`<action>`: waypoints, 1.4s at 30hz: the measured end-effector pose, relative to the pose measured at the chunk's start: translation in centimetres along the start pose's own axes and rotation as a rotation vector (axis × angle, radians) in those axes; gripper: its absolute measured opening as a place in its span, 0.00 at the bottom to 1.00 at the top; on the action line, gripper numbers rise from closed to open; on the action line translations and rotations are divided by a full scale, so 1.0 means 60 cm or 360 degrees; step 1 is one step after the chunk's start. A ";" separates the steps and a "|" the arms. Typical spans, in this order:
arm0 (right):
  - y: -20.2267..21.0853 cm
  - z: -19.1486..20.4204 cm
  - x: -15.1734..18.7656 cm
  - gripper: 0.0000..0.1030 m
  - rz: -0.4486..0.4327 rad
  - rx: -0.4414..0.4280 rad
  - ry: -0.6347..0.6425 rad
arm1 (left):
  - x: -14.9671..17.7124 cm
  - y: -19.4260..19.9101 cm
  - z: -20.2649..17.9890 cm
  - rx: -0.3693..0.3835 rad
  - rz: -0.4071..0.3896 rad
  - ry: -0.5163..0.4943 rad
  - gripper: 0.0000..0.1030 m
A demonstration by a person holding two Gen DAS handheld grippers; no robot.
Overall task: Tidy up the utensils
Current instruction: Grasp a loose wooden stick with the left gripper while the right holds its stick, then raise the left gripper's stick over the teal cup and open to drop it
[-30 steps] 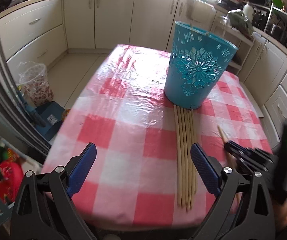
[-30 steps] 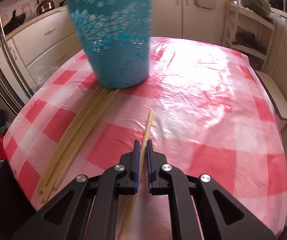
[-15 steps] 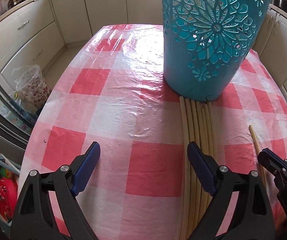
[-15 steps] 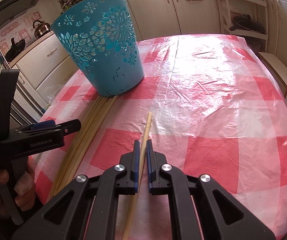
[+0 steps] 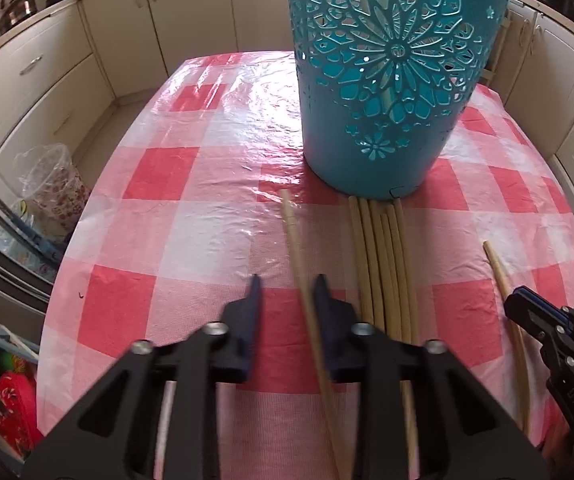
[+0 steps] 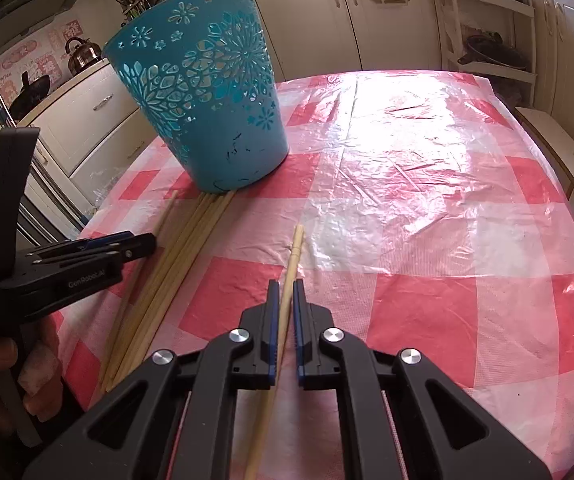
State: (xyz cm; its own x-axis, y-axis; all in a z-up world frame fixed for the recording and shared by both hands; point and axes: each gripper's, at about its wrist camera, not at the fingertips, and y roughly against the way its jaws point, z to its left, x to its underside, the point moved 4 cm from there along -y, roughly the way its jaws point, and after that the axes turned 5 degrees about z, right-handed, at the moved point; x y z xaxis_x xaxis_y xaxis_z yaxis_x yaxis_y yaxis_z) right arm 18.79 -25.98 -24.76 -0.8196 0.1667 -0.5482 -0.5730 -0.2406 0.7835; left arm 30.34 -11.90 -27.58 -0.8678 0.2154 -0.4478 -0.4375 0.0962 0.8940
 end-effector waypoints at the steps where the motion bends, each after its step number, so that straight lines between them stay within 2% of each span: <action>1: 0.000 0.001 0.000 0.07 0.0000 0.0007 0.0006 | 0.004 0.003 0.005 0.0037 0.0006 0.0017 0.08; 4: 0.002 0.004 0.001 0.07 0.0009 0.0033 0.0029 | 0.021 0.012 0.016 0.0126 0.0024 0.0055 0.05; 7: 0.001 0.006 0.000 0.08 0.0026 0.0046 0.0037 | 0.037 0.022 0.017 0.0155 0.0050 0.0023 0.06; 9: -0.001 0.012 -0.003 0.11 0.0039 0.0082 0.0070 | 0.030 0.016 0.025 0.0166 0.0072 0.0028 0.07; 11: -0.004 0.021 -0.005 0.14 0.0050 0.0133 0.0123 | 0.019 0.009 0.032 0.0144 0.0082 0.0048 0.18; 13: -0.007 0.027 -0.007 0.15 0.0055 0.0174 0.0157 | 0.007 0.004 0.035 0.0115 0.0082 0.0050 0.25; 16: -0.010 0.028 -0.009 0.15 0.0047 0.0203 0.0180 | -0.004 -0.003 0.033 0.0061 0.0078 0.0004 0.25; 19: -0.010 0.028 -0.007 0.10 0.0028 0.0244 0.0212 | -0.007 -0.006 0.027 0.0010 0.0055 -0.0032 0.25; 21: -0.010 0.027 -0.007 0.07 0.0021 0.0260 0.0222 | -0.006 -0.005 0.023 -0.0010 0.0035 -0.0047 0.24; 22: -0.010 0.026 -0.006 0.07 0.0016 0.0255 0.0218 | -0.004 -0.005 0.020 0.0001 0.0024 -0.0058 0.17; 23: -0.010 0.026 -0.007 0.07 0.0014 0.0254 0.0215 | -0.002 -0.004 0.015 0.0008 0.0021 -0.0073 0.06; 31: -0.009 0.028 -0.005 0.07 0.0001 0.0257 0.0217 | 0.023 0.017 0.018 0.0021 0.0009 -0.0040 0.05; 42: -0.008 0.028 -0.004 0.07 -0.0002 0.0268 0.0225 | 0.046 0.107 0.027 0.0057 -0.0174 -0.0038 0.05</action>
State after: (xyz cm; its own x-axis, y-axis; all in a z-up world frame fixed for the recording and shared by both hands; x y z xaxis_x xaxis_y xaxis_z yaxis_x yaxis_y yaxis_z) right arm 19.25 -24.26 -24.54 -0.8173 0.0284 -0.5755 -0.5758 -0.0752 0.8141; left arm 25.53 -9.14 -23.04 -0.8093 0.2248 -0.5426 -0.5201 0.1548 0.8399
